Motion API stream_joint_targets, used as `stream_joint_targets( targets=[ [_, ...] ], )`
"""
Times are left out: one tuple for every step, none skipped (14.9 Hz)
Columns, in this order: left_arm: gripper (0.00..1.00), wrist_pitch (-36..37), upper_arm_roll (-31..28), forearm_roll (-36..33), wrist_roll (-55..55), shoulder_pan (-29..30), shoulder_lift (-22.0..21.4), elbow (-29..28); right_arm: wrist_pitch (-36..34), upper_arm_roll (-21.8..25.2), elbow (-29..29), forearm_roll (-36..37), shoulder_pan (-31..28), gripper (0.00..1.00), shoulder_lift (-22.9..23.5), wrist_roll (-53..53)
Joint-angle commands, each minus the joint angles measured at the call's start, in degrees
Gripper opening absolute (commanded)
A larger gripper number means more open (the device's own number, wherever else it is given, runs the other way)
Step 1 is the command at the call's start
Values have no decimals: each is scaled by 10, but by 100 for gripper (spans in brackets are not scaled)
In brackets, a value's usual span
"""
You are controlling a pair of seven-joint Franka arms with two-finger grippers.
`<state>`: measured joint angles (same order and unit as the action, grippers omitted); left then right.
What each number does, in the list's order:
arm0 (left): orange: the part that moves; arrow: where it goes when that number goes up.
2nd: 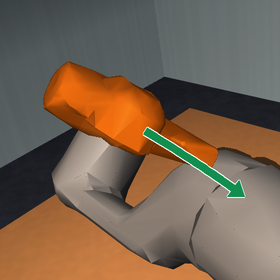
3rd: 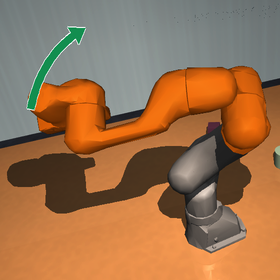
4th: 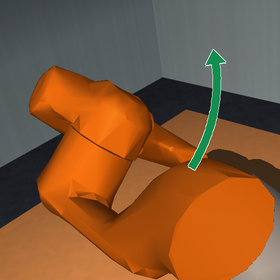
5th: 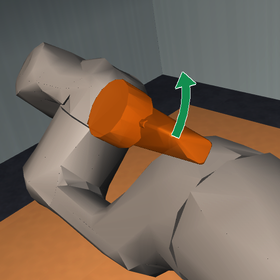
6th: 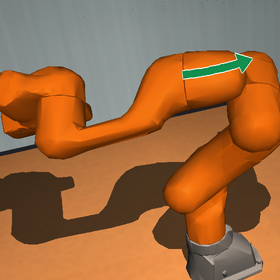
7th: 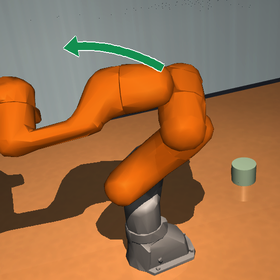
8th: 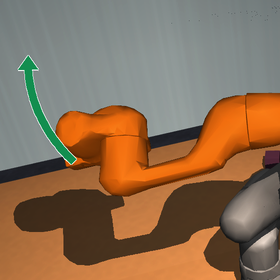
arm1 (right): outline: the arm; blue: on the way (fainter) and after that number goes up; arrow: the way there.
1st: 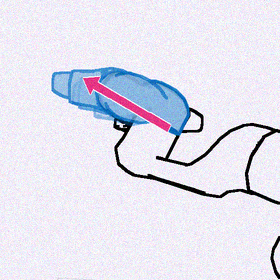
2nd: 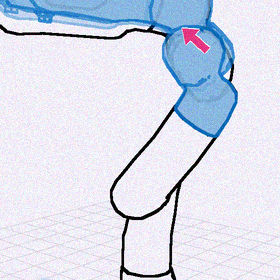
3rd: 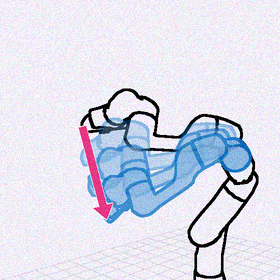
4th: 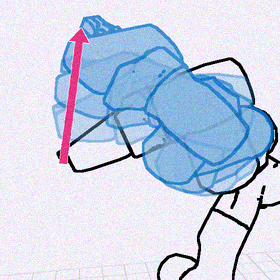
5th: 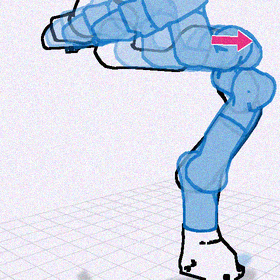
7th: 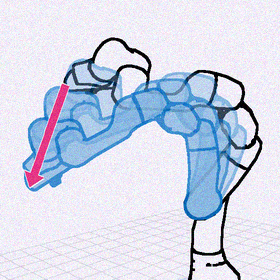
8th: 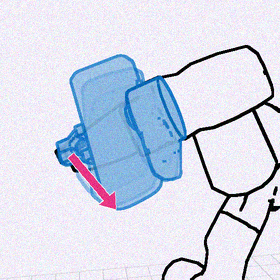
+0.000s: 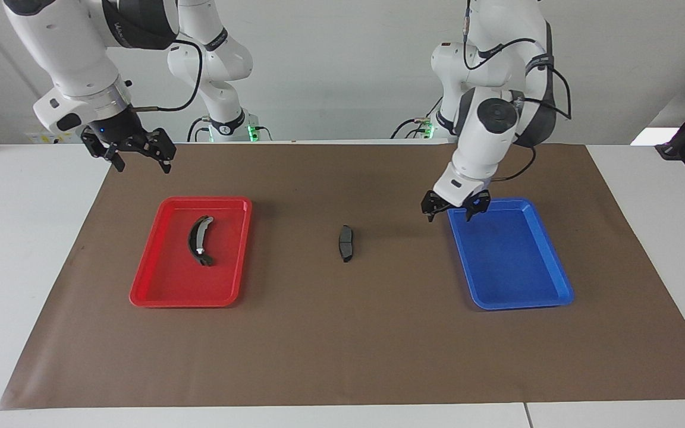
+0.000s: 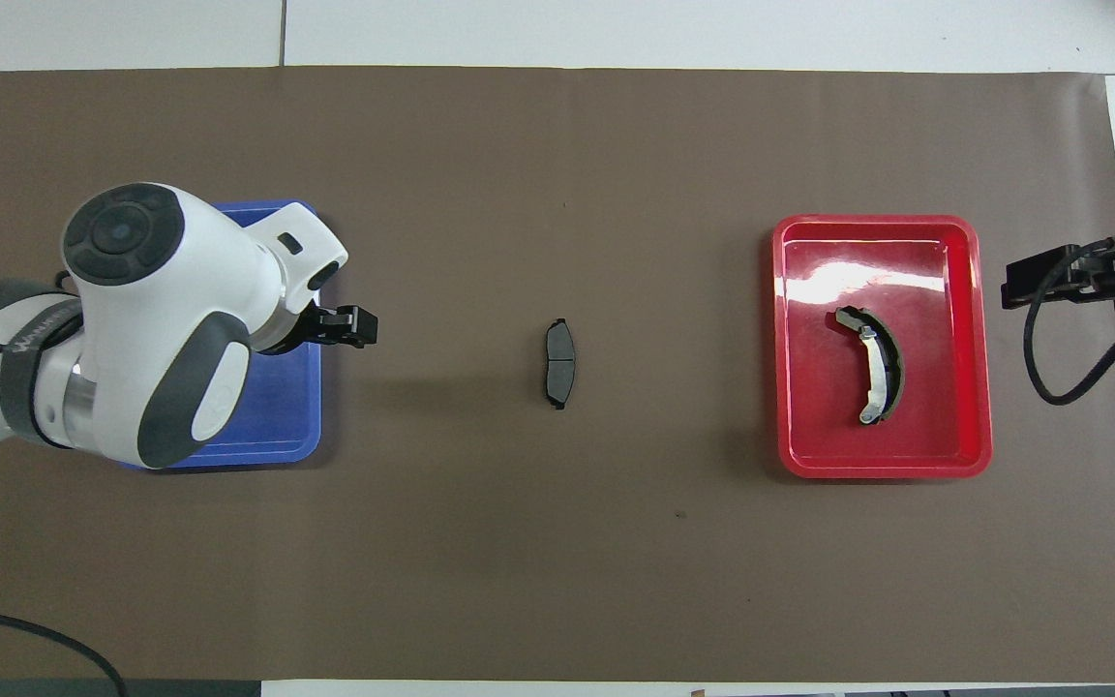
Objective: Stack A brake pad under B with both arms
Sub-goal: 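Retract the left gripper while the right gripper reaches the curved pad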
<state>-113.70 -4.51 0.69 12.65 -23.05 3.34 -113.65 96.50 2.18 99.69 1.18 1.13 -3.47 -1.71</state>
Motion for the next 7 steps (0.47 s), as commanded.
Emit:
stream_joint_targets(
  targets=[
    [100, 44, 7, -3, -68, 81, -46, -17, 130, -1, 163, -4, -5, 100, -59, 22],
    [100, 47, 7, -3, -94, 109, -57, -13, 149, -1, 182, -5, -4, 100, -52, 25],
    [100, 50, 6, -3, -116, 131, -65, -10, 164, -1, 195, -10, -4, 100, -34, 34],
    [100, 61, 6, -3, -148, 157, -74, -2, 188, 0, 205, -23, -6, 100, -18, 60],
    [100, 84, 4, -3, -179, 178, -76, 21, 223, 0, 227, -28, -10, 100, -8, 95],
    [100, 119, 4, -3, -202, 197, -72, 58, 262, 0, 253, -28, -20, 100, -1, 121],
    [100, 154, 4, -4, -222, 215, -63, 100, 315, 0, 289, -28, -27, 100, 2, 137]
  ],
)
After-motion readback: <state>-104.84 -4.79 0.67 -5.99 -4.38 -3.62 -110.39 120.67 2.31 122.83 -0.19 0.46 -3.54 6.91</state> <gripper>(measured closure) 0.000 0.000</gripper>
